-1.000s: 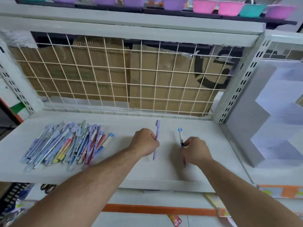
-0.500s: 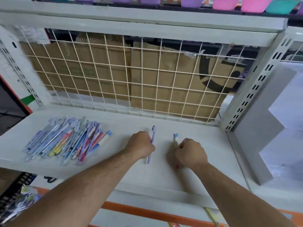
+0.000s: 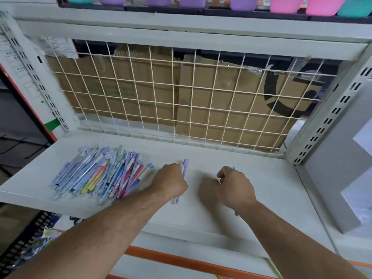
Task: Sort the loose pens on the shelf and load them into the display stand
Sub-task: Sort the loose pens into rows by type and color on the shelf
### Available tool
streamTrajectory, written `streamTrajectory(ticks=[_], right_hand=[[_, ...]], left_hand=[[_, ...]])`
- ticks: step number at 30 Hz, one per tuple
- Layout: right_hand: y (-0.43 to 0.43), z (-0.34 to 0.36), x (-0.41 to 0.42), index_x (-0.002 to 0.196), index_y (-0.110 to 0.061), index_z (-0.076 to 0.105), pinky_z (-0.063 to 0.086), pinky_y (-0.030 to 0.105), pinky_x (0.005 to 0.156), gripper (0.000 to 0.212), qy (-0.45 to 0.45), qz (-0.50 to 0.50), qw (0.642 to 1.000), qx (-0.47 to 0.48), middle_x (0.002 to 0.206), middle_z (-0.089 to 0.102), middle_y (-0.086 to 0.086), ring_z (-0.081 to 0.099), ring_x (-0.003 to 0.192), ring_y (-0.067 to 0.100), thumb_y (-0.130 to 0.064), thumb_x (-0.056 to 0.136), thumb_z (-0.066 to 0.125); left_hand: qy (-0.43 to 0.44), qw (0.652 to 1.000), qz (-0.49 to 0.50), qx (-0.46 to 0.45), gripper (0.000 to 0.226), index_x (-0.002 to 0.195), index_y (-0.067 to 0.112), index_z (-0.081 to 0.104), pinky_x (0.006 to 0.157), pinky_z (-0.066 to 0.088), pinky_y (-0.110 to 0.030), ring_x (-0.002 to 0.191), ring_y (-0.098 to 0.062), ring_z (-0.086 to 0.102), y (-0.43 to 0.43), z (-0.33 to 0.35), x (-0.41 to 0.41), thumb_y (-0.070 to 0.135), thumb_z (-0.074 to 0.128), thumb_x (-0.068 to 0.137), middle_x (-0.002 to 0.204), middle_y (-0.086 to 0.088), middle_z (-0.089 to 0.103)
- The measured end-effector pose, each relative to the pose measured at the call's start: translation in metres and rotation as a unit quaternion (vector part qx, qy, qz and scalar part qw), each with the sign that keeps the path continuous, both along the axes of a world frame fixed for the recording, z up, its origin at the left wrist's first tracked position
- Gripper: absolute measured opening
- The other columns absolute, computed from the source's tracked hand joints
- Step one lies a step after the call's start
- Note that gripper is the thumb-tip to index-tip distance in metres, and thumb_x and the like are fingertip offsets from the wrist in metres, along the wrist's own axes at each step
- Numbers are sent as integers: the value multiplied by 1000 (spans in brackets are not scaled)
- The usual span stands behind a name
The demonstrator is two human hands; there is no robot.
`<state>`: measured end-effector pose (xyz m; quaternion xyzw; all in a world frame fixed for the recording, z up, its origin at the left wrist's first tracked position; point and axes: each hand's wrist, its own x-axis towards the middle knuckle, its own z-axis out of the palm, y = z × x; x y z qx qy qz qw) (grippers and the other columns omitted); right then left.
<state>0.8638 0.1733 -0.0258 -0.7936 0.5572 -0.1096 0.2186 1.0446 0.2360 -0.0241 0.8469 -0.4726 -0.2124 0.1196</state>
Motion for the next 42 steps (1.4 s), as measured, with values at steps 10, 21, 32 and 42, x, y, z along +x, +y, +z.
streamTrajectory(ticks=[10,21,32,42], right_hand=[[18,-2,19,107,-25,60,53,30,75,20,-11,-43,999,-18,88,67,-10,62,86,17,-36,90,58],[35,1,18,104,-26,60,55,32,76,17,-7,-71,997,-19,91,67,-12,64,86,16,-35,90,58],[46,4,34,115,-23,60,47,28,72,26,26,-43,997,-50,104,64,-10,58,86,15,-36,92,56],[61,15,82,125,-23,57,52,31,77,34,43,31,994,-95,120,61,-4,64,98,21,-36,95,53]], left_hand=[[64,997,-42,10,19,54,12,56,29,25,-16,40,-16,51,16,2,19,3,54,70,54,-10,66],[46,997,-60,26,19,83,2,70,46,37,-20,62,-26,70,15,-4,16,-3,64,66,51,-4,62],[-75,992,-88,-58,22,96,16,60,57,41,-28,71,-17,63,33,-5,24,36,55,88,84,0,68],[-218,972,-38,-81,39,120,13,58,72,46,-31,102,-26,64,68,-10,103,38,55,90,115,-8,67]])
